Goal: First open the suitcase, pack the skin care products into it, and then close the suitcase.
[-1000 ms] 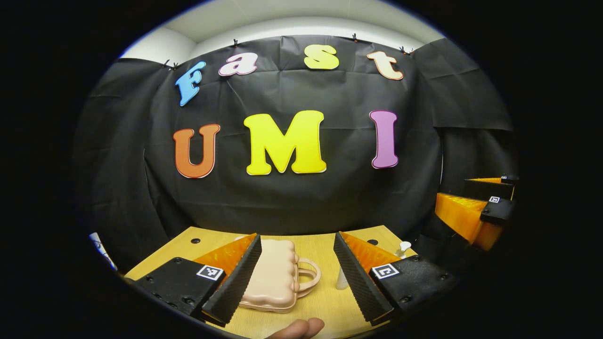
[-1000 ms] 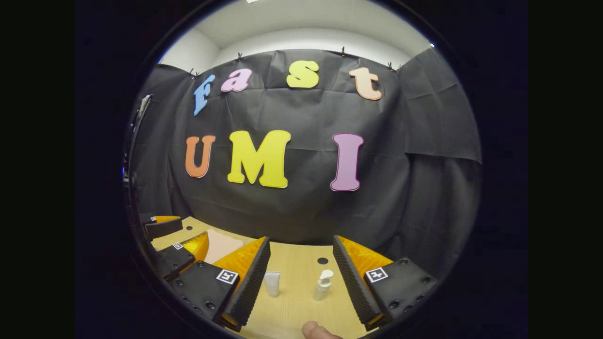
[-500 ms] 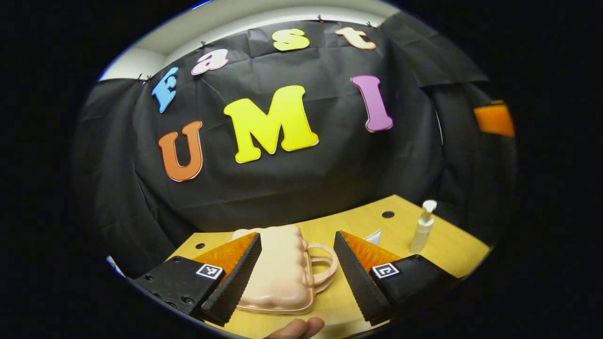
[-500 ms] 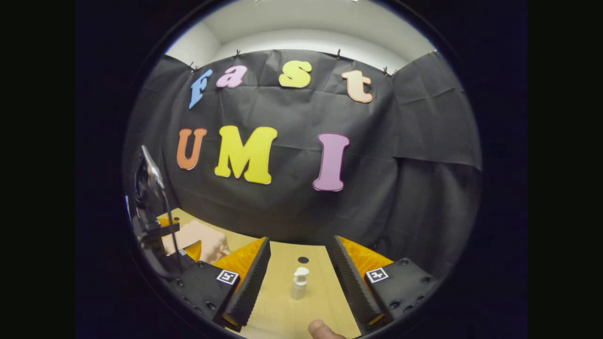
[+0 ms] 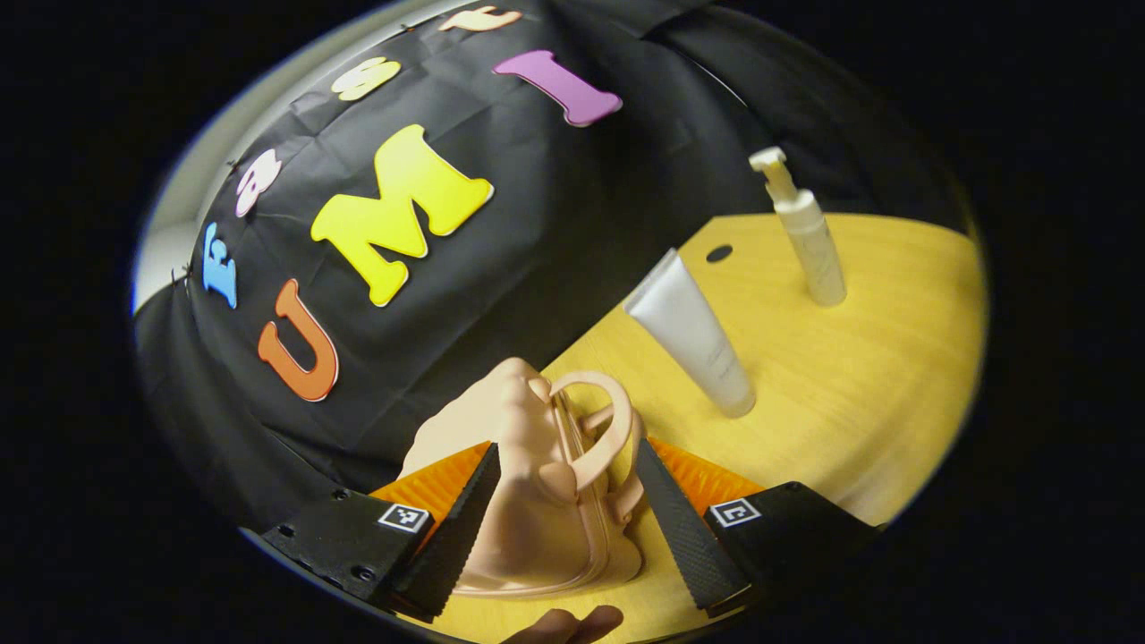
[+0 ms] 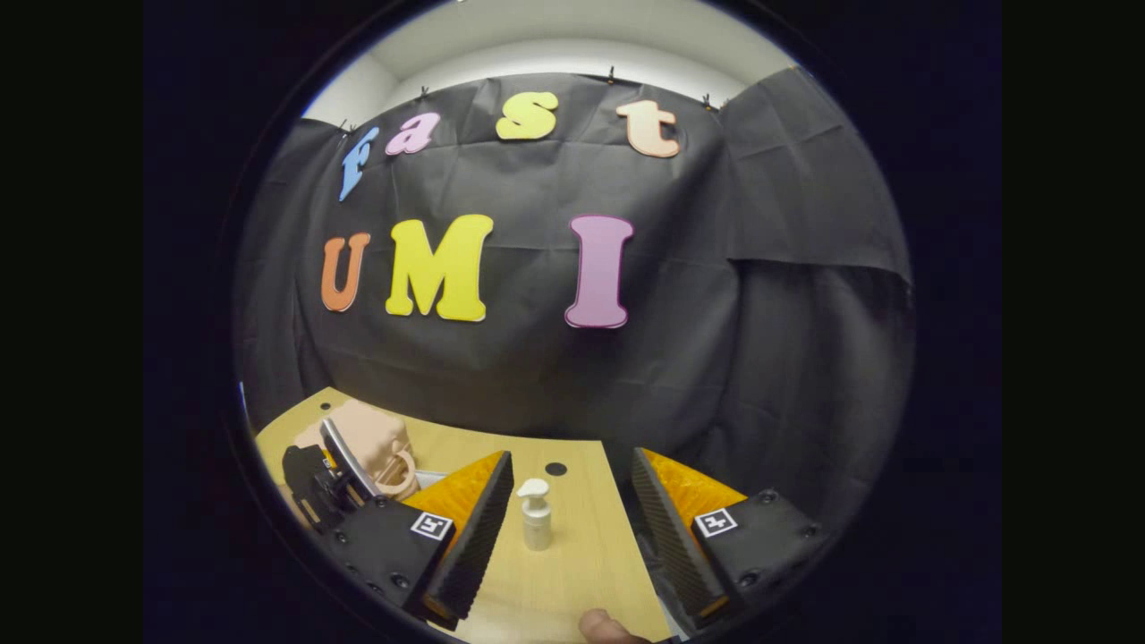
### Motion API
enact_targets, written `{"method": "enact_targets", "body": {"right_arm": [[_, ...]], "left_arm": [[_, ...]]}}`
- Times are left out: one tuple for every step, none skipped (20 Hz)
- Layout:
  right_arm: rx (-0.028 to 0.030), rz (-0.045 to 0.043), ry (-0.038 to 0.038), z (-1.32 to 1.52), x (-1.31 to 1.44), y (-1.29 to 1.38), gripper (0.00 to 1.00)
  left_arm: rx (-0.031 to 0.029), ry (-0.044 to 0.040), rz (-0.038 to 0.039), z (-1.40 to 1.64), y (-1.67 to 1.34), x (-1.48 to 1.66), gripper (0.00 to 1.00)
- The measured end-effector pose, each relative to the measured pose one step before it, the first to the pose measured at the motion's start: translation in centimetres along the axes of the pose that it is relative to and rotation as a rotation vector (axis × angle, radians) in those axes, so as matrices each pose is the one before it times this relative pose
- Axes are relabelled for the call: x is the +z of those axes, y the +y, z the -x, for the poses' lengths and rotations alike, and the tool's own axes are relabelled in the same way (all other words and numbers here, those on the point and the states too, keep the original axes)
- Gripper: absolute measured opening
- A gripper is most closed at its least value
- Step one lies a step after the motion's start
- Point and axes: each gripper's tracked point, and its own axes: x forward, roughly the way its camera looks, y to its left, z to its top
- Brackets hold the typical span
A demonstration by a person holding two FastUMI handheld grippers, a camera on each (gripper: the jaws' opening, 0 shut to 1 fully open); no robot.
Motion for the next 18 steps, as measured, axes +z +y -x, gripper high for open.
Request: {"method": "enact_targets", "body": {"right_arm": [[0.00595, -0.00955, 0.0095, -0.398, -0.424, -0.381, 0.8], [0.008, -0.0108, 0.01012, -0.376, -0.449, -0.535, 0.8], [0.00644, -0.00368, 0.00572, -0.383, -0.368, -0.261, 0.8], [-0.00199, 0.00668, -0.00061, -0.47, -0.266, -0.578, 0.79], [-0.00046, 0.00576, -0.00243, -0.321, -0.077, -0.417, 0.8], [0.01549, 0.003, -0.00457, -0.097, -0.153, -0.034, 0.8], [0.01313, 0.00433, 0.00147, -0.107, -0.105, 0.053, 0.79], [0.00683, 0.00549, 0.00155, -0.15, -0.349, -0.172, 0.79], [0.00703, 0.0041, 0.00145, -0.021, -0.01, -0.098, 0.79], [0.00605, 0.00254, -0.00104, 0.037, 0.012, -0.054, 0.8], [0.00345, 0.00373, -0.00664, 0.23, 0.377, -0.006, 0.8], [0.00143, 0.00737, -0.00993, 0.143, 0.323, 0.009, 0.8], [0.00046, 0.01107, -0.00617, 0.231, 0.394, 0.115, 0.8], [-0.00229, 0.00933, -0.00556, 0.26, 0.176, 0.098, 0.8], [-0.00214, 0.00538, -0.00816, 0.226, 0.344, 0.283, 0.8], [-0.00151, 0.00564, -0.00753, 0.335, 0.299, 0.357, 0.8], [-0.00774, 0.00765, -0.00393, 0.302, 0.234, 0.242, 0.8], [-0.01047, 0.00696, 0.00075, 0.311, -0.053, 0.319, 0.79]], "left_arm": [[0.01867, 0.01684, -0.06064, -0.168, -0.136, -0.063, 0.98], [0.01433, -0.01187, -0.06187, -0.264, -0.342, 0.318, 0.98], [0.00817, 0.00739, -0.05944, -0.442, -0.249, -0.028, 0.98], [0.01266, 0.00938, -0.07131, -0.398, 0.109, 0.09, 0.96], [0.0062, 0.00422, -0.0628, -0.48, -0.086, 0.022, 0.96], [0.01356, 0.00445, -0.05487, -0.752, 0.091, 0.148, 0.95], [0.02514, 0.01103, -0.05217, -0.593, 0.521, -0.15, 0.95], [0.0243, 0.01096, -0.05752, -0.244, 0.26, 0.182, 0.93], [0.01344, 0.00933, -0.05755, -0.16, 0.011, 0.145, 0.91], [-0.00496, 0.01278, -0.05004, -0.472, -0.106, -0.117, 0.84], [-0.00566, 0.02284, -0.05353, -0.493, 0.052, -0.27, 0.77], [-0.00113, 0.0222, -0.04611, -0.052, 0.175, -0.452, 0.69], [-0.00175, 0.01488, -0.02618, 0.13, 0.067, -0.126, 0.64], [-0.00717, 0.00558, -0.01826, -0.361, -0.168, -0.091, 0.53], [-0.01612, 0.00341, -0.01512, -0.125, -0.31, -0.118, 0.47], [-0.01498, -0.00372, -0.01573, 0.208, -0.429, 0.099, 0.37], [-0.02161, -0.01377, -0.00211, -0.124, -0.271, 0.144, 0.31], [-0.02333, -0.01144, 0.00203, -0.073, -0.379, -0.132, 0.22]]}}
